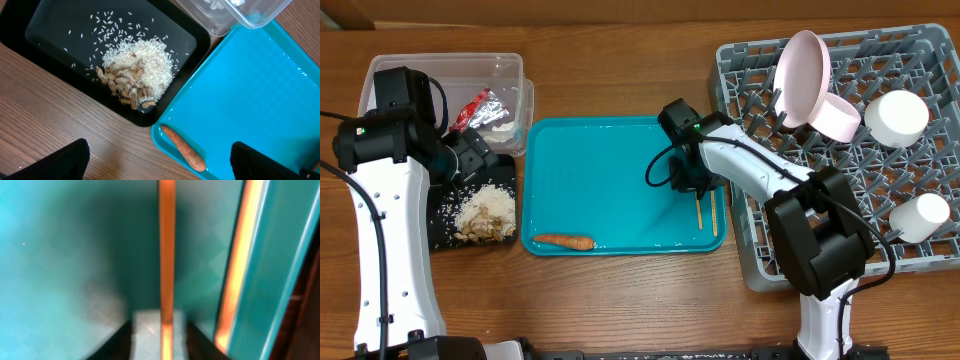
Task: Sort waste into correct bins and load items into the dishwasher
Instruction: 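Grasp the wooden chopsticks on the teal tray with the right gripper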
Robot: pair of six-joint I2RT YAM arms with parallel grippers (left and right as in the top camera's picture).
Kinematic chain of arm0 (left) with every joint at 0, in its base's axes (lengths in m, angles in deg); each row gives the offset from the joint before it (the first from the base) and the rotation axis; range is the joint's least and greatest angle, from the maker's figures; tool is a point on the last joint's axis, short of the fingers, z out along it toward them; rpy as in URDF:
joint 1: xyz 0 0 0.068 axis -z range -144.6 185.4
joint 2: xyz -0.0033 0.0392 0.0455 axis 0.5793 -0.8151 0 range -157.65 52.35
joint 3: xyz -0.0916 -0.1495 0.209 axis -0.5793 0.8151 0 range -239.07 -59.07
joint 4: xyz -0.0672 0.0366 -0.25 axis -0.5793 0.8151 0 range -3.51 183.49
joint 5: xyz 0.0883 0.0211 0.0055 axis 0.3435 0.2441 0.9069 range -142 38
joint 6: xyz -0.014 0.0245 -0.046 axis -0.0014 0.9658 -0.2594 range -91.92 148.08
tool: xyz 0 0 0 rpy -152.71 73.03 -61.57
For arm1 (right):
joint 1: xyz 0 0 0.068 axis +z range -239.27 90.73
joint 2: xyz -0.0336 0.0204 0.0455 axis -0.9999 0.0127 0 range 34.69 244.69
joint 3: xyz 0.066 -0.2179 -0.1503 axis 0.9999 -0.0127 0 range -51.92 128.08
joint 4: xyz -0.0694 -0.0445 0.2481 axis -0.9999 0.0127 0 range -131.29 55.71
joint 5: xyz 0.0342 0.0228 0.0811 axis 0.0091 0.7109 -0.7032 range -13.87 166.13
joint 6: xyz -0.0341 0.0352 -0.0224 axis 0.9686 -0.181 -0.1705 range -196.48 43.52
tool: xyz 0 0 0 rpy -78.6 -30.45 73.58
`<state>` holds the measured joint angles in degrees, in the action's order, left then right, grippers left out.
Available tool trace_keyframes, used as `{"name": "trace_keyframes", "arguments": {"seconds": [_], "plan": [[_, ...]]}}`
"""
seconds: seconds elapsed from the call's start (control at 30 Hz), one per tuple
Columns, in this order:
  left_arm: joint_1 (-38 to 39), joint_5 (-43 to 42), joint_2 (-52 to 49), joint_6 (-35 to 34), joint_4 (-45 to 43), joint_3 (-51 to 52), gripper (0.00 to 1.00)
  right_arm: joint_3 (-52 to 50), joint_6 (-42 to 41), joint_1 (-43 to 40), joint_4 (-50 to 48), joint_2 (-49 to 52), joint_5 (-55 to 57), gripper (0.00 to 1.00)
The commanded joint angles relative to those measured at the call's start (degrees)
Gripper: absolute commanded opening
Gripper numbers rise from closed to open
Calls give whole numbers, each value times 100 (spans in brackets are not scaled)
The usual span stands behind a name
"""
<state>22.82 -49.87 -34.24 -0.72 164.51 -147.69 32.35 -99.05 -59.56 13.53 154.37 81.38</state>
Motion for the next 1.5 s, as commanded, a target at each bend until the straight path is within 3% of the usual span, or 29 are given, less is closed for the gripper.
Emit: {"name": "trace_keyframes", "arguments": {"seconds": [0.0,0.1,0.3,0.53,0.83,1.1,1.3,1.47], "plan": [[-15,-28,-28,-35,-11,-37,92,-87,-22,22,116,-11,-48,14],[-15,-28,-28,-37,-11,-37,92,24,-22,22,216,-52,-48,4],[-15,-28,-28,-35,-4,-37,92,289,175,-13,295,-1001,-138,4],[-15,-31,-28,-37,-4,-37,92,289,1390,-295,629,-2347,168,4],[-15,-31,-28,-37,-9,-37,92,-109,1561,-1139,1060,-2389,348,4],[-15,-31,-28,-35,-4,-37,92,-861,1558,-1222,728,-2332,348,4],[-15,-31,-28,-35,0,-37,92,-879,1556,-1222,638,-2334,372,14],[-15,-28,-28,-35,11,-37,92,-732,1556,-1222,686,-2382,369,29]]}}
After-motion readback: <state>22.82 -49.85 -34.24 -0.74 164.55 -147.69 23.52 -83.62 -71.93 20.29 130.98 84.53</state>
